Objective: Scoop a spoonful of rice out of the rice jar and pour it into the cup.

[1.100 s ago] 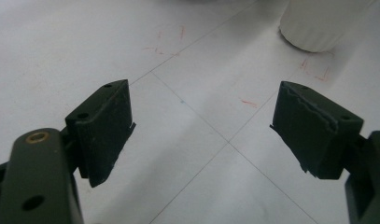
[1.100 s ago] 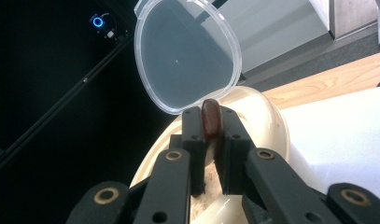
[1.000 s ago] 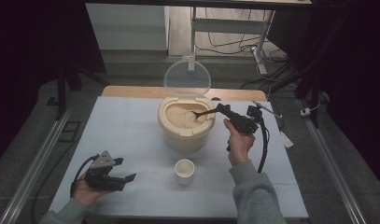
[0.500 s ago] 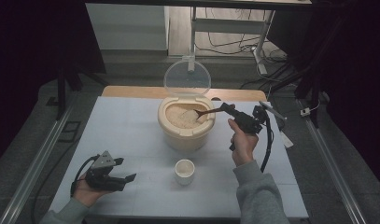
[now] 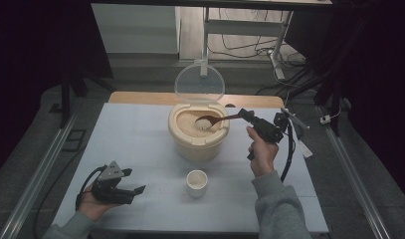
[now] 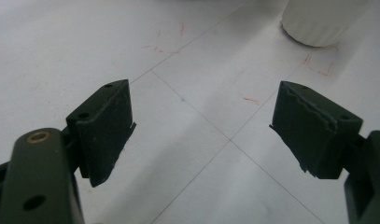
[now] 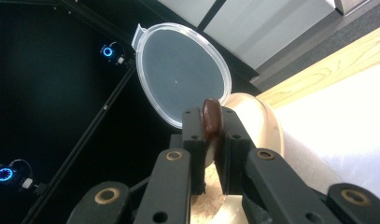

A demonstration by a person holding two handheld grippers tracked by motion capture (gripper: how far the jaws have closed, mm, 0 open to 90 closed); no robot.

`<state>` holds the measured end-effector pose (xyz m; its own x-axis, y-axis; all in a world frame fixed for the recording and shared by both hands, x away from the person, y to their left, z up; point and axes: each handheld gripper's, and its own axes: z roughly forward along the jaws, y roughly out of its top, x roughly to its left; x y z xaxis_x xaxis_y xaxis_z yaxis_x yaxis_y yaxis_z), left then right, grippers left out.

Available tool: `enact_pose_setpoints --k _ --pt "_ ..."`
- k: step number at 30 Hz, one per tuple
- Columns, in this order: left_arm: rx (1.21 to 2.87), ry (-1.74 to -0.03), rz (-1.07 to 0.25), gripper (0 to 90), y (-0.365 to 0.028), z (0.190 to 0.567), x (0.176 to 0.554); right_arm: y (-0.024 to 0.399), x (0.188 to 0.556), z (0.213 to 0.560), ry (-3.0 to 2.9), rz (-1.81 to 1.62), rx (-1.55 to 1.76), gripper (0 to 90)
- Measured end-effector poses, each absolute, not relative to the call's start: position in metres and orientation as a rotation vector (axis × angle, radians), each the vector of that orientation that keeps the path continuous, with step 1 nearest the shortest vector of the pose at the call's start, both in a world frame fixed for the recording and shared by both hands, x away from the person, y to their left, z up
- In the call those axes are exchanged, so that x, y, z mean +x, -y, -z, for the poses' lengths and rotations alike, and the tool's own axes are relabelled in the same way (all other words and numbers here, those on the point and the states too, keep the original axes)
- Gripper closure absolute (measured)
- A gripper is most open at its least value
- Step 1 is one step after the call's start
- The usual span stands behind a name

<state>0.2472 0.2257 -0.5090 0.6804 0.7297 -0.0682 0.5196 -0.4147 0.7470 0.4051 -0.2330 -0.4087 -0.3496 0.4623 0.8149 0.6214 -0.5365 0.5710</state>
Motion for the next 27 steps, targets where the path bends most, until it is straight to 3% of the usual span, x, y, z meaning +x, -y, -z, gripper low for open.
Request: enact_pose_setpoints --k 27 --pt "2.126 -0.954 -0.349 20.2 -0.224 0.51 0.2472 0.2394 0.3978 0.4043 1.421 2.021 -1.674 83.6"
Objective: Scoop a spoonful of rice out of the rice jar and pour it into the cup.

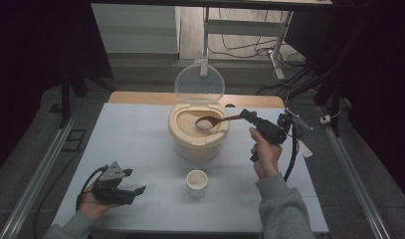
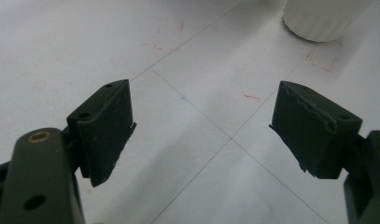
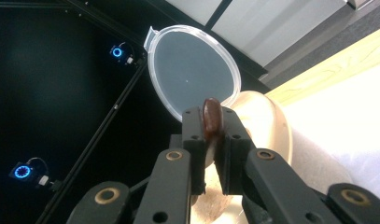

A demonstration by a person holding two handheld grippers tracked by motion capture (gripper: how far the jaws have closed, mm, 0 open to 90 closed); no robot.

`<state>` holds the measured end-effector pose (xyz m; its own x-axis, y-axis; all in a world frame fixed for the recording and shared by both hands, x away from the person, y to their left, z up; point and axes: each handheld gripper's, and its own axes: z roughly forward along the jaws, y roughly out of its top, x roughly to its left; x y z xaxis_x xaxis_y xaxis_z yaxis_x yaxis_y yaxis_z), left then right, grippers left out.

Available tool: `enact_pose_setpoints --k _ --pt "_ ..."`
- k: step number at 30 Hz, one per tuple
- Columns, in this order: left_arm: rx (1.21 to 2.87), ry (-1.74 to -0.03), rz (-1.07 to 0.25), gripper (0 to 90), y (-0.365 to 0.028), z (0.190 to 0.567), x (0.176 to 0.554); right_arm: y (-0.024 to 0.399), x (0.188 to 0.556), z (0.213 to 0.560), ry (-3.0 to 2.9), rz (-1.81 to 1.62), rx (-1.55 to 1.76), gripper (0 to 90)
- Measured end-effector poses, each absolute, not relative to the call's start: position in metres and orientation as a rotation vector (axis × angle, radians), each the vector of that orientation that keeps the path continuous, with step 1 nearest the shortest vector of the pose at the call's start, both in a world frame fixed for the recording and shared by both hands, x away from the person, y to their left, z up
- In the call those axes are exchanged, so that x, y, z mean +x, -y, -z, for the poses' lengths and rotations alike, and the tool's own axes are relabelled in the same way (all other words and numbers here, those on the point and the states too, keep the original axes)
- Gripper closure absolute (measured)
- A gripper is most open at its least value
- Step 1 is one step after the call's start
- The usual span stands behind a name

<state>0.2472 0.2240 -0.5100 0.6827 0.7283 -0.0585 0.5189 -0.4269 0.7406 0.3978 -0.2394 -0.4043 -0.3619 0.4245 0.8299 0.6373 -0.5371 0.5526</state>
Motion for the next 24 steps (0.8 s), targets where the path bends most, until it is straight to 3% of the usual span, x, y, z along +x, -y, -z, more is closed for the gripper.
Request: enact_pose_setpoints --k 24 --pt "2.124 -0.958 -0.35 20.2 -0.224 0.51 0.247 0.242 0.352 0.41 1.48 1.954 -1.552 83.6"
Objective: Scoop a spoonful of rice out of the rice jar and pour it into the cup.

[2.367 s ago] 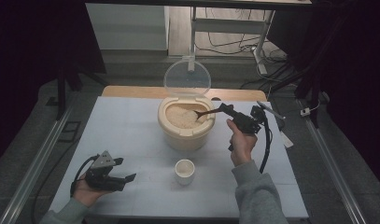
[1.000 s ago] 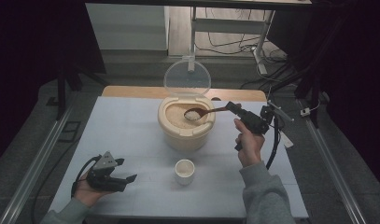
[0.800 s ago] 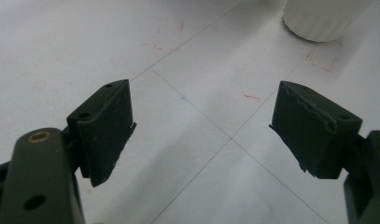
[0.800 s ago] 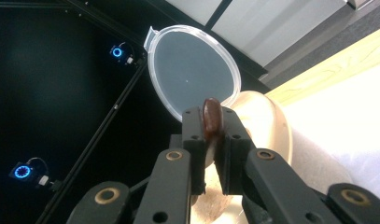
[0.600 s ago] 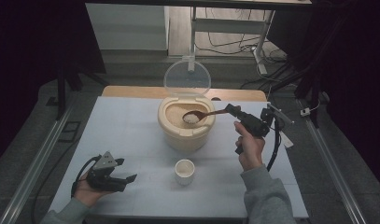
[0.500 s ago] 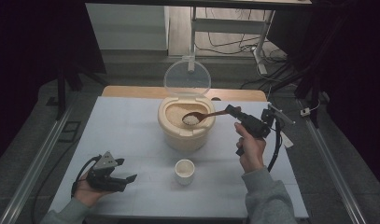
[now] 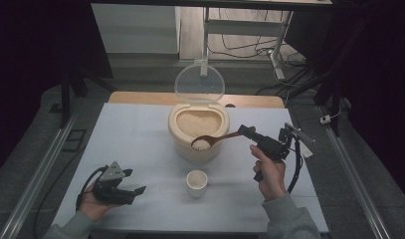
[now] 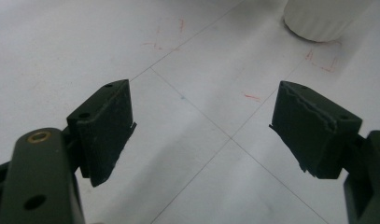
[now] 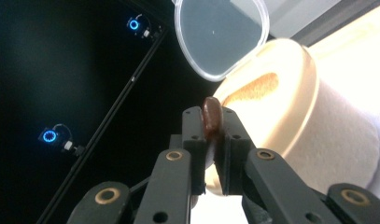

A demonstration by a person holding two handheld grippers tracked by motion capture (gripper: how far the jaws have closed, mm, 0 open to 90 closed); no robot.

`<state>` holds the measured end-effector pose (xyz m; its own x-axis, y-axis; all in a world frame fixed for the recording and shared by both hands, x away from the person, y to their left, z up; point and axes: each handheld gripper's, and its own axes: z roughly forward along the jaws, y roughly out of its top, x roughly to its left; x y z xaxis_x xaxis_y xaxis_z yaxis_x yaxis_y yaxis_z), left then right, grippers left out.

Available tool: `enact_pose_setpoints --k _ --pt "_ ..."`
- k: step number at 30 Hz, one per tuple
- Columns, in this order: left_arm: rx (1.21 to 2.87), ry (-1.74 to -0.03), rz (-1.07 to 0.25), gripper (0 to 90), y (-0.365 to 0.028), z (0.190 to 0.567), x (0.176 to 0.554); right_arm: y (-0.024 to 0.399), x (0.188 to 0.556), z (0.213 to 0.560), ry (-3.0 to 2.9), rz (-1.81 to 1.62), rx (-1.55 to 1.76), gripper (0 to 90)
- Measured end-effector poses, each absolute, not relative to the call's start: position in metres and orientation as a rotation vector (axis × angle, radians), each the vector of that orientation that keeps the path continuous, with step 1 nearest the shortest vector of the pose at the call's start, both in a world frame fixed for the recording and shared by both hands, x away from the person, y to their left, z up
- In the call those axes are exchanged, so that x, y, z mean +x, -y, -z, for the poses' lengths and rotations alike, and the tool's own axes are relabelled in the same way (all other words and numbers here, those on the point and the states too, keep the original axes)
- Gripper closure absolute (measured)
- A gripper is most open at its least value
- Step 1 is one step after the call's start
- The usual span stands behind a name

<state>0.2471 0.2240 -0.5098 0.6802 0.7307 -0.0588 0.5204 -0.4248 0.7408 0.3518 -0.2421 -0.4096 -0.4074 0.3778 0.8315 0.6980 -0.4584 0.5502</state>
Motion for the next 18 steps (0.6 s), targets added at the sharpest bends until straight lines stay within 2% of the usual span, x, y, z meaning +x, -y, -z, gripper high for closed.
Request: enact_pose_setpoints --k 18 --pt "2.131 -0.96 -0.344 20.2 -0.224 0.511 0.248 0.244 0.326 0.446 1.608 1.822 -1.56 83.6"
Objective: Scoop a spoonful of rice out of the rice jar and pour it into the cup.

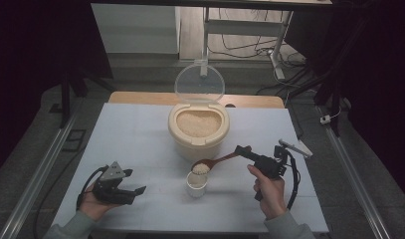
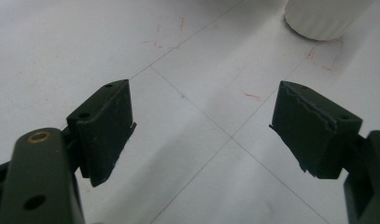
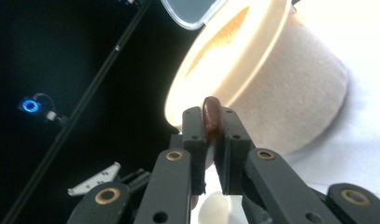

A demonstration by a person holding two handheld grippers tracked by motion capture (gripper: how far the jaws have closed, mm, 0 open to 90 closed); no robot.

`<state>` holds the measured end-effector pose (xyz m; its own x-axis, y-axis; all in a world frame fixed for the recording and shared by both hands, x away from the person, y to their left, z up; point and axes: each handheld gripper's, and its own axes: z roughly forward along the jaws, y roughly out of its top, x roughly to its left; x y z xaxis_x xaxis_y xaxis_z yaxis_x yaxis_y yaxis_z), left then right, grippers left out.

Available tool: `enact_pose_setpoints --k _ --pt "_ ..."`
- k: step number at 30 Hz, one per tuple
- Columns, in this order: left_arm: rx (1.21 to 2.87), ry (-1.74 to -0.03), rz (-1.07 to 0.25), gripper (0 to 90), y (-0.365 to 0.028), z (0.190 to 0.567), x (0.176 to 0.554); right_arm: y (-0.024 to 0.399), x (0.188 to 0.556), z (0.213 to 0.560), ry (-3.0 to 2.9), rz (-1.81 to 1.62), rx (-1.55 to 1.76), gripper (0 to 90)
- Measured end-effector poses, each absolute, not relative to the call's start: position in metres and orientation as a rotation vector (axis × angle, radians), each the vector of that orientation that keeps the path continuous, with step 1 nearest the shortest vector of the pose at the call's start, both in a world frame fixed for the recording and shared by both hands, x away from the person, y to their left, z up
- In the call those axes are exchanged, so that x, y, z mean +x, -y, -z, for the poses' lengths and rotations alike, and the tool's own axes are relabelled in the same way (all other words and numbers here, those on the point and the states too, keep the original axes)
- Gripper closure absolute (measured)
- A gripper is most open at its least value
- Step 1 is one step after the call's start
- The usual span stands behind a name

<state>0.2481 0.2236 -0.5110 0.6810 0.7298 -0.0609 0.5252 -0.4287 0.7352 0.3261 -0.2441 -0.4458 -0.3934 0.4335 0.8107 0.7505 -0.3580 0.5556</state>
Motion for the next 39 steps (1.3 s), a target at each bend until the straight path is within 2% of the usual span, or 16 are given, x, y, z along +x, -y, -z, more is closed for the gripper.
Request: enact_pose_setpoints --k 19,39 --pt "2.134 -0.961 -0.341 20.2 -0.224 0.512 0.248 0.226 0.324 0.439 1.878 1.82 -1.539 83.6" --pt "2.136 -0.961 -0.341 20.2 -0.224 0.512 0.248 0.217 0.304 0.423 2.14 2.003 -1.3 83.6"
